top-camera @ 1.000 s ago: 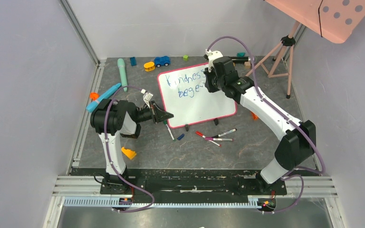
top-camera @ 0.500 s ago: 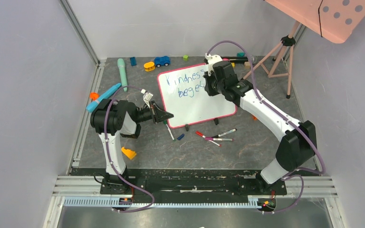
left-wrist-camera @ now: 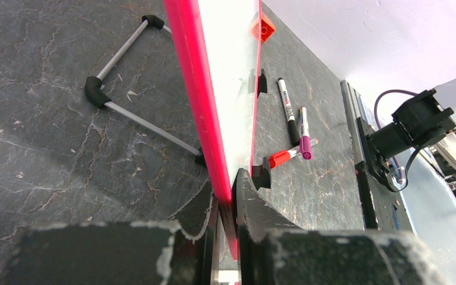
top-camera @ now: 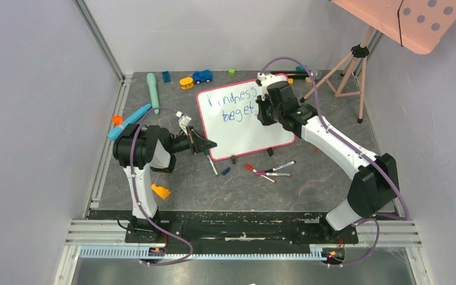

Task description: Write a sentence on the whiteboard

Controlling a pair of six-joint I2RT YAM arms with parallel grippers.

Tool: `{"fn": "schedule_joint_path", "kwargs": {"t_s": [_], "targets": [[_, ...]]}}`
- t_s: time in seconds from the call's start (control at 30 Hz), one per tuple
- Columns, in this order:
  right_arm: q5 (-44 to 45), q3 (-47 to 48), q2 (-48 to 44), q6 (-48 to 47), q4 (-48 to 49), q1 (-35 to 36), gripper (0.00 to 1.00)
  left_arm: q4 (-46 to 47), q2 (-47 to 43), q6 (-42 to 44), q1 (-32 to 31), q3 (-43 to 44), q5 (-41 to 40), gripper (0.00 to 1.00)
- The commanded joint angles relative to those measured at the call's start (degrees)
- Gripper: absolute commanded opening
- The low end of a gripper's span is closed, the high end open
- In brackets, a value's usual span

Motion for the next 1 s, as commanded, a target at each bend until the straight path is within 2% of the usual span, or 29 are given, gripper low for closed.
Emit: {"fn": "schedule_joint_path", "kwargs": {"t_s": [0.0, 0.4, 0.97], "targets": [[1.3, -0.5, -1.4, 0.3, -0.4, -0.2, 0.00, 2.1, 2.0, 11.8, 0.2, -0.6, -4.7, 0.05], [5.0, 2.1, -1.5, 0.4, -1.6, -0.2, 0.00, 2.1, 2.1, 11.8, 0.2, -0.6, -4.7, 0.05], [3.9, 3.6, -4.6, 1.4, -0.8, -0.3, 0.00, 2.1, 2.1, 11.5, 0.2, -0.5, -4.6, 0.05]]}}
